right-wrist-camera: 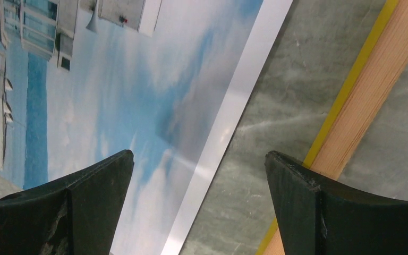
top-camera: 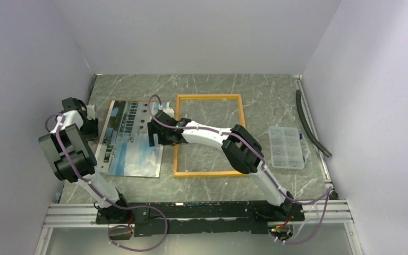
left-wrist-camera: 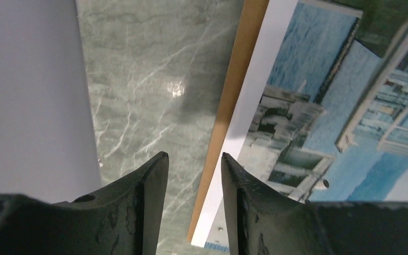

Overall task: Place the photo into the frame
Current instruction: Pick up the photo at the center of the board.

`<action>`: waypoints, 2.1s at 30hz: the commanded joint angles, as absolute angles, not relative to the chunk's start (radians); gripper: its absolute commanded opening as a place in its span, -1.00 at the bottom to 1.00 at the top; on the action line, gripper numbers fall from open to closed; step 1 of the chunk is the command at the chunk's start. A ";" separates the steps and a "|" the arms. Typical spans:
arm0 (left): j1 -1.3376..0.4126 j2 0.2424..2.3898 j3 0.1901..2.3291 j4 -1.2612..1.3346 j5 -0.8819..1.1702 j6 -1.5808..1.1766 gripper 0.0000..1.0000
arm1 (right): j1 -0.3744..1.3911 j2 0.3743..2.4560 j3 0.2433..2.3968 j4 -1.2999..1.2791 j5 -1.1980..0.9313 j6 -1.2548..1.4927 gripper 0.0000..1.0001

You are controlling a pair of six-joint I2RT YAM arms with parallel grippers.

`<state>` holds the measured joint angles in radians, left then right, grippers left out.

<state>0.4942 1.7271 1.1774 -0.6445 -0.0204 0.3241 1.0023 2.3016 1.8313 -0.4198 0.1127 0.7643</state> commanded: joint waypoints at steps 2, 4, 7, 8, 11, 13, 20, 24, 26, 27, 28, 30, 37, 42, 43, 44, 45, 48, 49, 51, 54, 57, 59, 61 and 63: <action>0.496 1.796 1.178 -0.580 -0.013 0.313 -0.08 | 0.981 2.343 1.892 -0.440 0.154 0.780 0.97; 0.496 1.811 1.171 -0.578 -0.002 0.313 -0.10 | 0.977 2.355 1.908 -0.439 0.142 0.786 0.97; 0.496 1.822 1.158 -0.576 0.029 0.317 -0.13 | 0.970 2.373 1.928 -0.435 0.116 0.802 0.97; 0.495 1.827 1.154 -0.573 0.037 0.317 -0.14 | 0.966 2.376 1.928 -0.427 0.100 0.811 0.97; 0.490 1.843 1.138 -0.570 0.049 0.324 -0.20 | 0.951 2.378 1.921 -0.393 0.046 0.844 0.97; 0.485 1.849 1.127 -0.564 0.050 0.331 -0.24 | 0.943 2.381 1.922 -0.372 0.010 0.868 0.97; 0.473 1.873 1.109 -0.571 0.062 0.347 -0.35 | 0.934 2.399 1.964 -0.332 -0.076 0.918 0.96; 0.471 1.875 1.104 -0.575 0.071 0.357 -0.41 | 0.921 2.376 1.920 -0.260 -0.136 0.959 0.96; 0.471 1.877 1.104 -0.579 0.076 0.361 -0.43 | 0.917 2.347 1.882 -0.218 -0.151 0.975 0.95; 0.470 1.879 1.105 -0.582 0.079 0.362 -0.45 | 0.915 2.332 1.866 -0.196 -0.159 0.979 0.95; 0.469 1.879 1.107 -0.586 0.081 0.363 -0.46 | 0.915 2.315 1.854 -0.180 -0.163 0.983 0.95; 0.468 1.880 1.108 -0.590 0.083 0.367 -0.47 | 0.914 2.286 1.834 -0.151 -0.171 0.988 0.95; 0.463 1.866 1.107 -0.596 0.085 0.372 -0.55 | 0.912 2.228 1.808 -0.086 -0.212 1.001 0.94; 0.454 1.858 1.093 -0.589 0.081 0.376 -0.58 | 0.913 2.198 1.798 -0.092 -0.205 0.989 0.93; 0.452 1.858 1.090 -0.588 0.081 0.376 -0.58 | 0.914 2.193 1.797 -0.099 -0.201 0.983 0.93; 0.452 1.856 1.088 -0.587 0.080 0.377 -0.59 | 0.915 2.189 1.796 -0.108 -0.197 0.981 0.93; 0.450 1.856 1.088 -0.586 0.081 0.377 -0.60 | 0.915 2.187 1.790 -0.110 -0.199 0.979 0.93; 0.451 1.855 1.088 -0.587 0.084 0.376 -0.63 | 0.916 2.170 1.757 -0.079 -0.208 0.983 0.93; 0.450 1.856 1.088 -0.587 0.085 0.375 -0.64 | 0.916 2.169 1.750 -0.071 -0.213 0.983 0.92; 0.449 1.852 1.089 -0.590 0.086 0.376 -0.65 | 0.916 2.163 1.738 -0.043 -0.226 0.985 0.92; 0.449 1.846 1.094 -0.599 0.088 0.374 -0.65 | 0.916 2.168 1.740 -0.028 -0.239 0.991 0.88; 0.449 1.835 1.111 -0.624 0.104 0.368 -0.66 | 0.915 2.182 1.754 -0.051 -0.234 0.997 0.72; 0.452 1.824 1.133 -0.655 0.121 0.366 -0.66 | 0.916 2.185 1.745 -0.049 -0.227 1.001 0.57; 0.453 1.812 1.150 -0.683 0.139 0.363 -0.67 | 0.915 2.186 1.744 -0.059 -0.213 1.002 0.36; 0.453 1.801 1.164 -0.704 0.153 0.361 -0.67 | 0.915 2.186 1.748 -0.070 -0.199 0.995 0.19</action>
